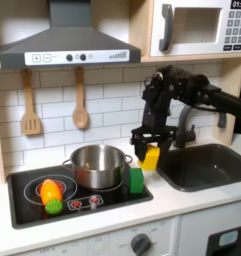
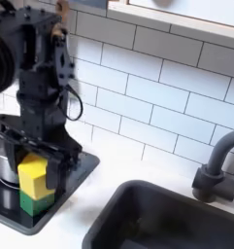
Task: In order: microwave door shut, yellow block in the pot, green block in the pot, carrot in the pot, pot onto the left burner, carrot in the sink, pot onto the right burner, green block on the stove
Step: 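Put the yellow block in the pot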
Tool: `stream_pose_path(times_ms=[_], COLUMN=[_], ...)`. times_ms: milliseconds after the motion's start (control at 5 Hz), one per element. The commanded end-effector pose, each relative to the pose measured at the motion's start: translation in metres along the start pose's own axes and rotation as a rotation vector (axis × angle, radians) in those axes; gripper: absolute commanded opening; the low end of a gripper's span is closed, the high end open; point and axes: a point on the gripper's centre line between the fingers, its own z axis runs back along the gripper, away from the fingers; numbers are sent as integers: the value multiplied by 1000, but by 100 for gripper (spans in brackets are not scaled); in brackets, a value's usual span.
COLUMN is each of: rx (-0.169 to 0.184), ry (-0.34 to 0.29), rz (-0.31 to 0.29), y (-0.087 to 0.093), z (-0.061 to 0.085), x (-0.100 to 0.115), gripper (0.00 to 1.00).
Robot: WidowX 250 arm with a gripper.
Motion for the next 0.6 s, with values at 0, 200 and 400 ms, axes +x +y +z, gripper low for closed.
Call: stream_pose_path(times_ms=[0, 200, 400], rx=[27, 43, 53], ry=[-34, -57, -69], rz=[52, 61, 73], y=[24, 32, 41], z=[0, 1, 1], x=[23, 35, 45], gripper=[0, 0, 0])
